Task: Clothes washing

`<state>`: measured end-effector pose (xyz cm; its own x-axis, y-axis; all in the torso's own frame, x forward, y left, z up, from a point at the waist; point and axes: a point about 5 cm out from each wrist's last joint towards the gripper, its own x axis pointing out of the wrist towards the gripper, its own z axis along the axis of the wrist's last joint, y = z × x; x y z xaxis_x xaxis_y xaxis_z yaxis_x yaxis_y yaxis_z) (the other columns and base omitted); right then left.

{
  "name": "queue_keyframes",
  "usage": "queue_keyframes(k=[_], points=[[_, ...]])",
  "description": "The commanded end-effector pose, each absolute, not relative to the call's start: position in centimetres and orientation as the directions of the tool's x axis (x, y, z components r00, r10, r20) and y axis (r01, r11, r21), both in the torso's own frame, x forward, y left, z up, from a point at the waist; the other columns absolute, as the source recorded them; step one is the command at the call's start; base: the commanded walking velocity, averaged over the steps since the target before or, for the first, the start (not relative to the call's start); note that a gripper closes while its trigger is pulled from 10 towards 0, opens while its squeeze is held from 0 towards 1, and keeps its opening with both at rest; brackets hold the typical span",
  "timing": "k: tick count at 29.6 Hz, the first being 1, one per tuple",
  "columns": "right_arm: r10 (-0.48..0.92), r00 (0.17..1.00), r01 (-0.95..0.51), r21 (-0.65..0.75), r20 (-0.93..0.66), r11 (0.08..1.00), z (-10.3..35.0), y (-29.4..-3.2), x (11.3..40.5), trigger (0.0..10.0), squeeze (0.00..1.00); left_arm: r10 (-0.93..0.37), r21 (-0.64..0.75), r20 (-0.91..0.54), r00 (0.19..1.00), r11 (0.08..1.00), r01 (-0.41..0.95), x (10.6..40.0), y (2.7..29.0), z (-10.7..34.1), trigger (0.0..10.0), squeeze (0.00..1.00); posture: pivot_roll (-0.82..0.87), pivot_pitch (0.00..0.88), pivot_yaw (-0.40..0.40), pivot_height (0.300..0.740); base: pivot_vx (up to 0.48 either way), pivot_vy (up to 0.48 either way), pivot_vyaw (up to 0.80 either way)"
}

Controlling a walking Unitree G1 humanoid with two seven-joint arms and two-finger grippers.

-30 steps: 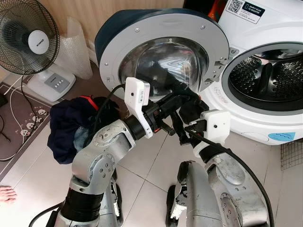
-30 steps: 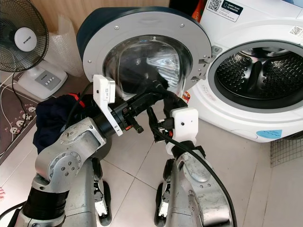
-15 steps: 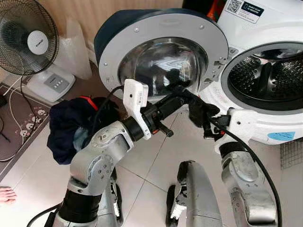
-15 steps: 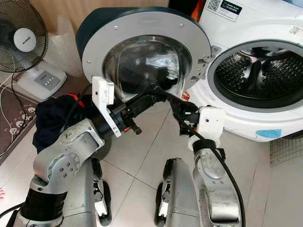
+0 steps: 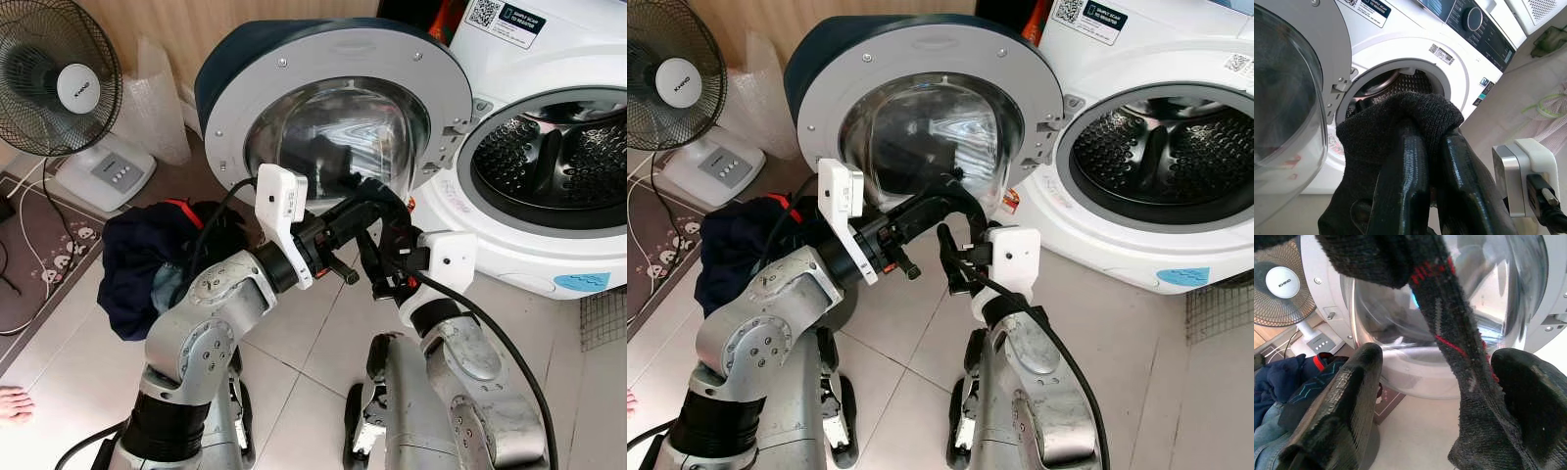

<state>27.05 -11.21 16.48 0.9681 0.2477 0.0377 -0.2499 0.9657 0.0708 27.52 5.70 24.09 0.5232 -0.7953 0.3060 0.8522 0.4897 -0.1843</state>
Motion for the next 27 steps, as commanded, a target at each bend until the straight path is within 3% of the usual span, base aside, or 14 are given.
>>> queue_keyframes(k=[1, 2, 3, 27], points=[[0.233, 0.971, -0.236, 0.085, 0.049, 0.968, 16.71, -11.56, 26.72, 10.0, 0.0, -0.817, -0.174, 0.316, 0.482, 0.45, 0.876, 26.8, 5.19, 24.41, 10.0, 0.0, 0.05, 0.332, -0.052, 0.556, 0.0, 0.0, 0.0], [0.234, 0.971, -0.238, 0.09, 0.052, 0.967, 16.74, -11.55, 26.72, 3.4, 0.0, -0.817, -0.175, 0.316, 0.482, 0.449, 0.876, 26.79, 5.18, 24.41, 10.0, 0.0, 0.05, 0.332, -0.053, 0.556, 0.0, 0.0, 0.0], [0.233, 0.971, -0.238, 0.093, 0.054, 0.967, 16.76, -11.57, 26.71, 0.0, 0.0, -0.817, -0.175, 0.317, 0.482, 0.449, 0.876, 26.78, 5.18, 24.42, 10.0, 0.0, 0.05, 0.332, -0.053, 0.556, 0.0, 0.0, 0.0], [0.255, 0.965, -0.261, 0.109, 0.064, 0.959, 16.88, -11.1, 26.65, 0.0, 0.0, -0.815, -0.172, 0.321, 0.482, 0.451, 0.876, 26.74, 5.24, 24.46, 10.0, 0.0, 0.05, 0.334, -0.054, 0.556, 0.0, 0.0, 0.0]])
